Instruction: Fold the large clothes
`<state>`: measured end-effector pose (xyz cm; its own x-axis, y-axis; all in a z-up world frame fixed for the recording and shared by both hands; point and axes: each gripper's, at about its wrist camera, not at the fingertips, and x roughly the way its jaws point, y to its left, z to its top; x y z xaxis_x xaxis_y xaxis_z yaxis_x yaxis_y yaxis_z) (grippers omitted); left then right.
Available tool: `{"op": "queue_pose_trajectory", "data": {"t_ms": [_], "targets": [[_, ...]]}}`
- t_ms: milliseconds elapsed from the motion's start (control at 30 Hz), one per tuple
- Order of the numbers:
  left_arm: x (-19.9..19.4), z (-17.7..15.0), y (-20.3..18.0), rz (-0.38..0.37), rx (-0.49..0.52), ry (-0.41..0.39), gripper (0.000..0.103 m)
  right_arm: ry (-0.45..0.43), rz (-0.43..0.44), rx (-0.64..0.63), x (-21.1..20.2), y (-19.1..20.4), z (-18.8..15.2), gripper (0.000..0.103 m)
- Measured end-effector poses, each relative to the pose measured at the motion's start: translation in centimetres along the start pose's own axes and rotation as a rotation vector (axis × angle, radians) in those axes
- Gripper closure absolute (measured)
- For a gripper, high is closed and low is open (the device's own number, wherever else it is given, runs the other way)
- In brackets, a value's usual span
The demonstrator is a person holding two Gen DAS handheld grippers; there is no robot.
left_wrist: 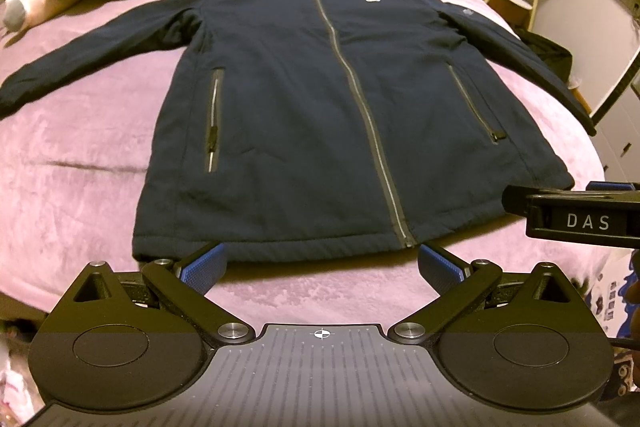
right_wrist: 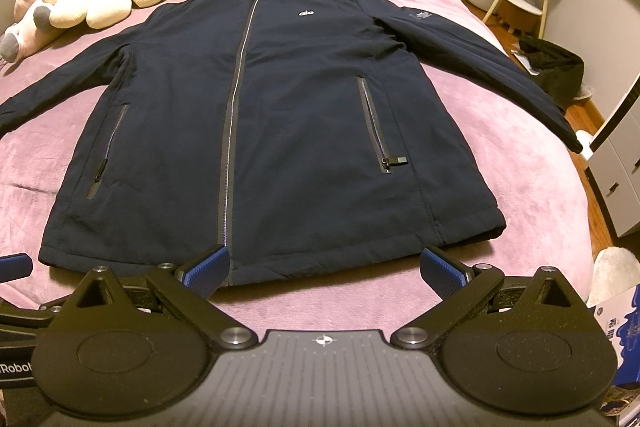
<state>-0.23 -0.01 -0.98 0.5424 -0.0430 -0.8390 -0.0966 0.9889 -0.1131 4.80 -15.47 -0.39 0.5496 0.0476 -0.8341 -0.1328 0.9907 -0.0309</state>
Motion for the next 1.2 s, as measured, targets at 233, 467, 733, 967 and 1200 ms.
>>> {"op": "queue_pose_trajectory", "data": {"t_ms": [233,467,733,967,1200], "targets": [[0.03,0.04,0.04,-0.001,-0.003,0.000,0.000,0.000,0.000,0.000,0.03,0.04,0.02,0.002],[0.05,0.08,0.04,-0.003,-0.006,0.003,0.000,-0.002,0.000,-0.003,-0.05,0.15,0.07,0.002],[0.10,0.11,0.18,-0.007,-0.011,0.006,0.000,0.002,0.000,-0.002,0.00,0.18,0.24,0.002],[0.26,0.18,0.20,-0.009,-0.014,0.011,0.000,0.005,0.001,0.000,0.18,-0.04,0.18,0.002],[0.71,0.31,0.33,-0.015,-0.021,0.023,0.000,0.015,0.006,0.000,0.72,-0.20,0.16,0.002]]}}
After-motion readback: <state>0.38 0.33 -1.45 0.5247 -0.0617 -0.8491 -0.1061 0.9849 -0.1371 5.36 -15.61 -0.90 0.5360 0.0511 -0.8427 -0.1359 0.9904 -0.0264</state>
